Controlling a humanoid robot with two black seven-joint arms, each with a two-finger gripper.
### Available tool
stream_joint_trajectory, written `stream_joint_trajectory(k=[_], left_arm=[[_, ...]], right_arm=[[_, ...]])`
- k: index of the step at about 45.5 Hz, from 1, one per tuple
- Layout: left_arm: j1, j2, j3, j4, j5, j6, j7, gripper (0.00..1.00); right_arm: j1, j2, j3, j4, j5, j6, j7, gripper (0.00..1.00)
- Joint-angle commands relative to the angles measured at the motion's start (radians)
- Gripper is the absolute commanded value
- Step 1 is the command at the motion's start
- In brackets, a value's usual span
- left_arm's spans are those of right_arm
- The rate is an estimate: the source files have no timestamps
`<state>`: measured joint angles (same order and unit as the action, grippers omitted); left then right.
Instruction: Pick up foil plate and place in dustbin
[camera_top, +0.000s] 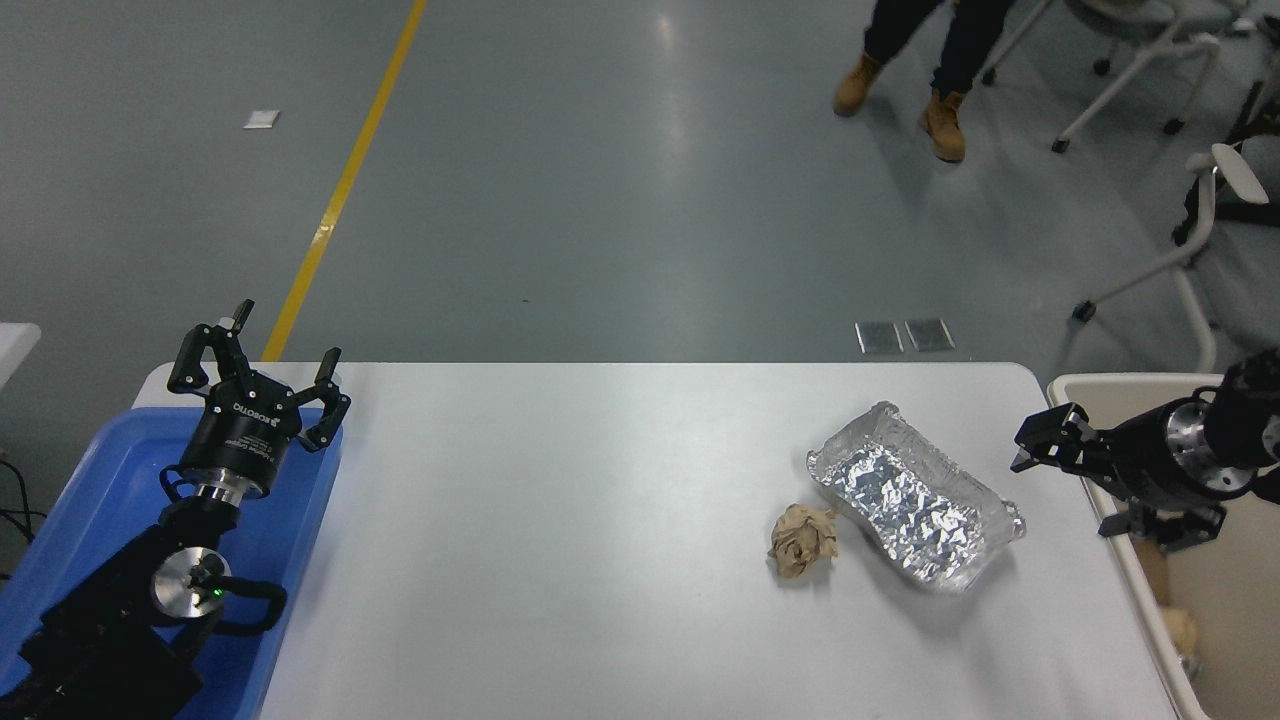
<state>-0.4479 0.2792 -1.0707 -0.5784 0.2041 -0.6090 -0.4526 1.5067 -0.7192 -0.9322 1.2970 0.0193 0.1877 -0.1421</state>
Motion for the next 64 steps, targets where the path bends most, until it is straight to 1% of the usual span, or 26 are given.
stream_joint_trajectory(k=[1,13,31,38,43,49,54,58,59,64], left_arm=[[0.000,0.000,0.000,0.000,0.000,0.000,0.000,0.98],[0.000,0.000,0.000,0.000,0.000,0.000,0.000,0.98],[0.000,0.000,0.000,0.000,0.000,0.001,0.000,0.98],[0.000,0.000,0.000,0.000,0.000,0.000,0.000,0.98],[0.000,0.000,0.000,0.000,0.000,0.000,0.000,0.98],[0.000,0.000,0.000,0.000,0.000,0.000,0.000,0.98],[0.000,0.000,0.000,0.000,0.000,0.000,0.000,0.98],[0.000,0.000,0.000,0.000,0.000,0.000,0.000,0.98],[0.000,0.000,0.000,0.000,0.000,0.000,0.000,0.98],[0.000,0.000,0.000,0.000,0.000,0.000,0.000,0.98]], right_arm=[[-0.187,0.004,0.134,-0.079,0.004,-0.079,0.004,1.00],[-0.325,0.014,0.280,-0.143,0.011,-0.096,0.004,0.98],[-0.401,0.130,0.325,-0.212,-0.004,-0.151,0.009,0.97],[-0.437,0.179,0.328,-0.287,-0.002,-0.182,0.009,0.88],[-0.471,0.210,0.332,-0.353,-0.002,-0.186,0.009,0.80],[-0.482,0.225,0.334,-0.378,-0.001,-0.186,0.010,0.65],[-0.482,0.225,0.332,-0.378,-0.002,-0.186,0.010,0.41],[-0.480,0.224,0.332,-0.378,-0.001,-0.186,0.012,0.38],[-0.480,0.225,0.332,-0.378,-0.001,-0.185,0.010,0.35],[-0.485,0.225,0.332,-0.378,-0.001,-0.183,0.010,0.12]])
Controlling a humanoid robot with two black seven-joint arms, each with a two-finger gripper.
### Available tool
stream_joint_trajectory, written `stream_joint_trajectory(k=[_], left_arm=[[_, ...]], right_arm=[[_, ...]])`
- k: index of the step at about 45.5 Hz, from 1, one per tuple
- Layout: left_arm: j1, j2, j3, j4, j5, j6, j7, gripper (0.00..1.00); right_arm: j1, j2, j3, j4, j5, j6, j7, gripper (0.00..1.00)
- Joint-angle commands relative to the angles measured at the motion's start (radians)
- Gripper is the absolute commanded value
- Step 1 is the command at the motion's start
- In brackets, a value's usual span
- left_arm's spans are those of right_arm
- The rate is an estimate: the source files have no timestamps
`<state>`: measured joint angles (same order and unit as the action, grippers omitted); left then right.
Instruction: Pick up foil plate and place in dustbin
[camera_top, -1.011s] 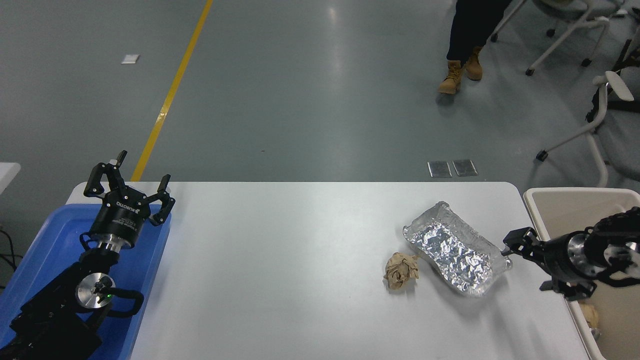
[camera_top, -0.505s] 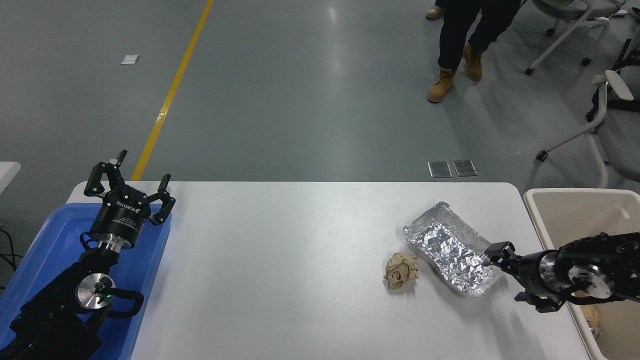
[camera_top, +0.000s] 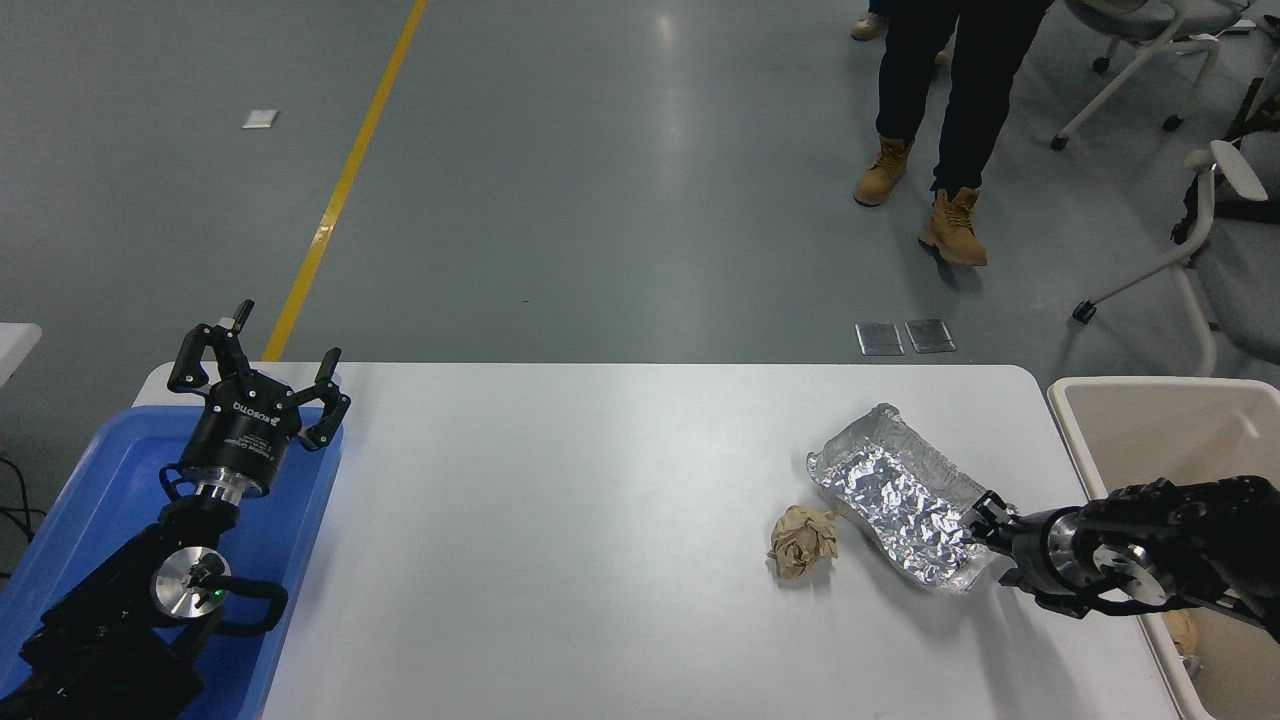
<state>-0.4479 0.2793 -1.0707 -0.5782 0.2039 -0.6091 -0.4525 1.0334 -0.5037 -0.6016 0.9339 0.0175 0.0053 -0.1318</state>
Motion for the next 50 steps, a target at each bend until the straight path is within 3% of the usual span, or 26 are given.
stream_joint_trajectory(k=[1,4,29,50], left_arm=[[0.000,0.000,0.000,0.000,0.000,0.002,0.000,0.98],[0.000,0.000,0.000,0.000,0.000,0.002,0.000,0.98],[0.000,0.000,0.000,0.000,0.000,0.000,0.000,0.98],[0.000,0.000,0.000,0.000,0.000,0.000,0.000,0.98]], right_arm=[[-0.012,0.010,0.002,-0.015,0.001,-0.001,0.000,0.08],[-0.012,0.010,0.002,-0.015,0.001,-0.001,0.000,0.00],[0.008,-0.006,-0.001,-0.047,0.047,0.007,-0.003,0.00],[0.364,-0.285,-0.096,0.126,0.085,0.199,-0.006,0.00]])
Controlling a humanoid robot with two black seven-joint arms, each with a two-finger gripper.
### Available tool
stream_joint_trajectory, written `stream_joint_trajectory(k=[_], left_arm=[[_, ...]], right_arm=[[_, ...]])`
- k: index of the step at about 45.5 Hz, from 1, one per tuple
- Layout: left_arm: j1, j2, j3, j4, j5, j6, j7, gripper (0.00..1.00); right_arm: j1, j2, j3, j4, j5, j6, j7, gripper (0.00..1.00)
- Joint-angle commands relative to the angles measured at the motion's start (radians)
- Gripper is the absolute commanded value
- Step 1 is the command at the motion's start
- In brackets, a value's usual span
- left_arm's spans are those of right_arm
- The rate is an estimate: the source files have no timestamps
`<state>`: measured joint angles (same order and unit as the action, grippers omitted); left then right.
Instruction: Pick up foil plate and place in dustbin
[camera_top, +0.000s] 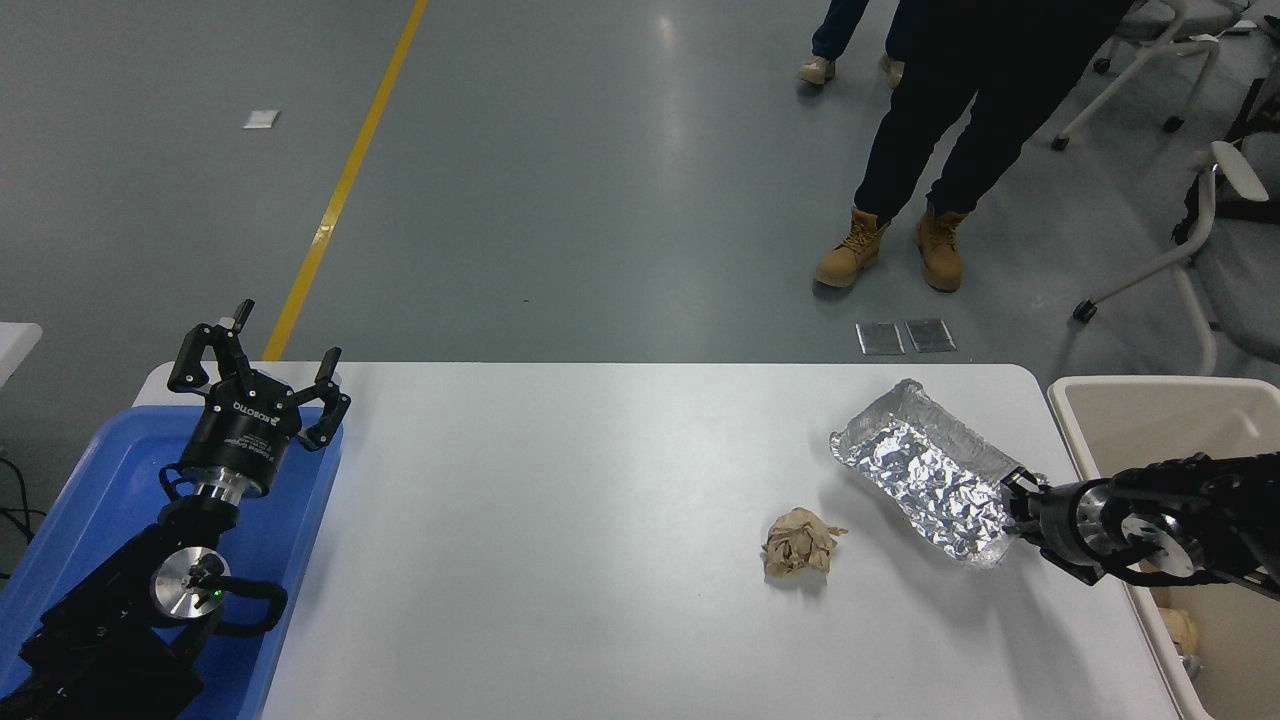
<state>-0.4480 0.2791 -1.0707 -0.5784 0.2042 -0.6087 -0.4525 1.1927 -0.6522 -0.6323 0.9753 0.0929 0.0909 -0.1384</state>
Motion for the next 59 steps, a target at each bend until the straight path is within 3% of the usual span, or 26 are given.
stream_joint_trajectory(k=[1,10,23,59], left_arm=[[0.000,0.000,0.000,0.000,0.000,0.000,0.000,0.98],[0.000,0.000,0.000,0.000,0.000,0.000,0.000,0.98],[0.000,0.000,0.000,0.000,0.000,0.000,0.000,0.98],[0.000,0.000,0.000,0.000,0.000,0.000,0.000,0.98]], right_arm=[[0.229,-0.148,-0.076,0.091,0.010,0.128,-0.001,0.00],[0.519,-0.251,-0.222,0.172,0.004,0.228,-0.001,0.00],[0.858,-0.303,-0.431,0.276,0.002,0.290,0.000,0.00],[0.886,-0.327,-0.455,0.257,-0.013,0.297,0.000,0.00]])
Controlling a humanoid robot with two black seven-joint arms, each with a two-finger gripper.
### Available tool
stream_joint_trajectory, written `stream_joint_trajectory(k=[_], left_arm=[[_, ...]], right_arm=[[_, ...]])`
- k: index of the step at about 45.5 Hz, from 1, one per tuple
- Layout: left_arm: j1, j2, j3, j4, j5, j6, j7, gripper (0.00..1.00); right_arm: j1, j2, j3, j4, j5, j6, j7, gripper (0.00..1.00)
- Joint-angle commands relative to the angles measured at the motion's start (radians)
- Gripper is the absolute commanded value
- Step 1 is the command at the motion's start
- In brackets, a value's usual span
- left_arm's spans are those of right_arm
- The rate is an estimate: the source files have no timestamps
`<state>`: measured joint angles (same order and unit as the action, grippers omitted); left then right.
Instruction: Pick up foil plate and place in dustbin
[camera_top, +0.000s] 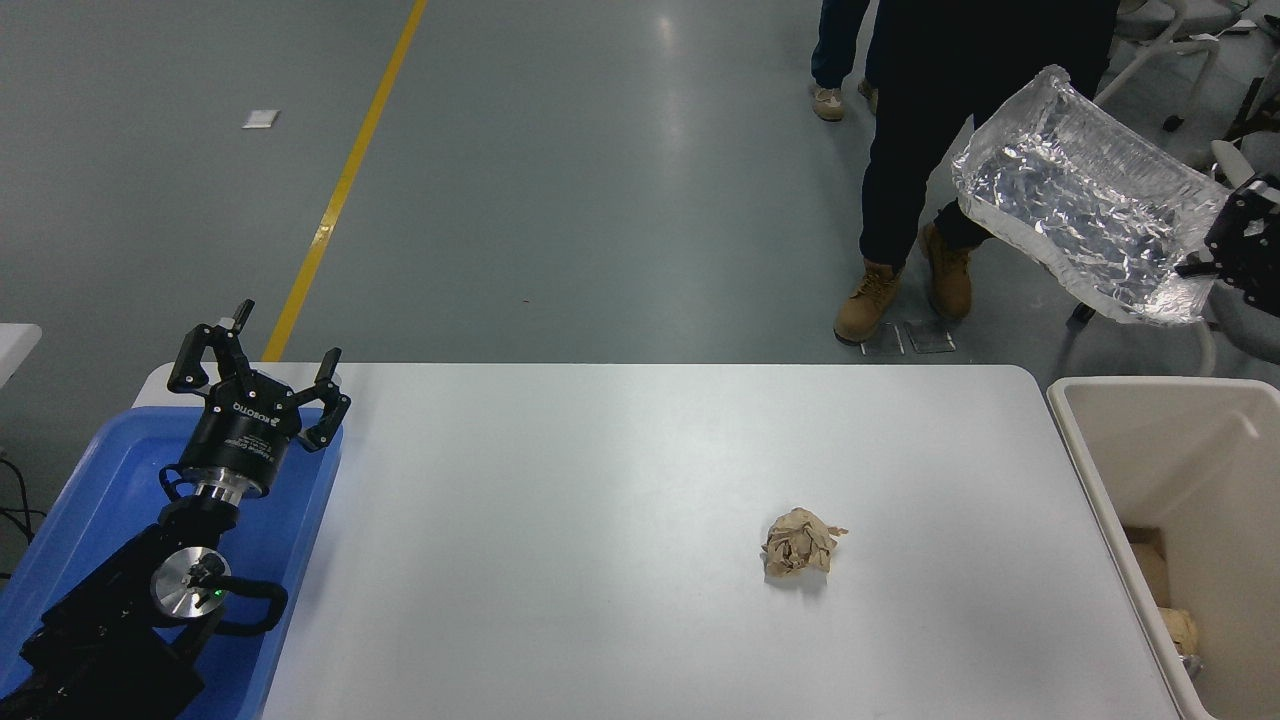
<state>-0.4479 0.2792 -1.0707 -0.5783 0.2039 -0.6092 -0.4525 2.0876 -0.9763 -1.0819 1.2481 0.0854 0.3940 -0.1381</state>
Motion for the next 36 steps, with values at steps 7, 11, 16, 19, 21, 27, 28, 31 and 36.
stream_joint_trajectory(k=[7,11,16,19,21,27,28,31,36], left_arm=[[0.000,0.000,0.000,0.000,0.000,0.000,0.000,0.98],[0.000,0.000,0.000,0.000,0.000,0.000,0.000,0.98],[0.000,0.000,0.000,0.000,0.000,0.000,0.000,0.98],[0.000,0.000,0.000,0.000,0.000,0.000,0.000,0.98],[0.000,0.000,0.000,0.000,0.000,0.000,0.000,0.98],[0.000,0.000,0.000,0.000,0.000,0.000,0.000,0.98],[0.000,0.000,0.000,0.000,0.000,0.000,0.000,0.98],[0.000,0.000,0.000,0.000,0.000,0.000,0.000,0.98],[0.000,0.000,0.000,0.000,0.000,0.000,0.000,0.98]], right_arm=[[-0.096,0.002,0.005,-0.130,0.010,-0.020,0.000,0.00],[-0.185,0.007,0.017,-0.267,0.016,-0.030,0.000,0.00],[-0.332,0.011,0.045,-0.462,0.037,-0.050,0.000,0.00],[-0.446,0.025,0.079,-0.565,0.079,-0.058,0.000,0.00],[-0.524,0.034,0.108,-0.628,0.106,-0.064,0.000,0.00],[-0.734,0.071,0.197,-0.811,0.131,-0.106,0.000,0.00],[-0.768,0.079,0.210,-0.838,0.131,-0.115,0.000,0.00],[-0.869,0.105,0.263,-0.903,0.132,-0.145,0.000,0.00],[-1.041,0.149,0.378,-0.986,0.131,-0.199,0.003,0.00]])
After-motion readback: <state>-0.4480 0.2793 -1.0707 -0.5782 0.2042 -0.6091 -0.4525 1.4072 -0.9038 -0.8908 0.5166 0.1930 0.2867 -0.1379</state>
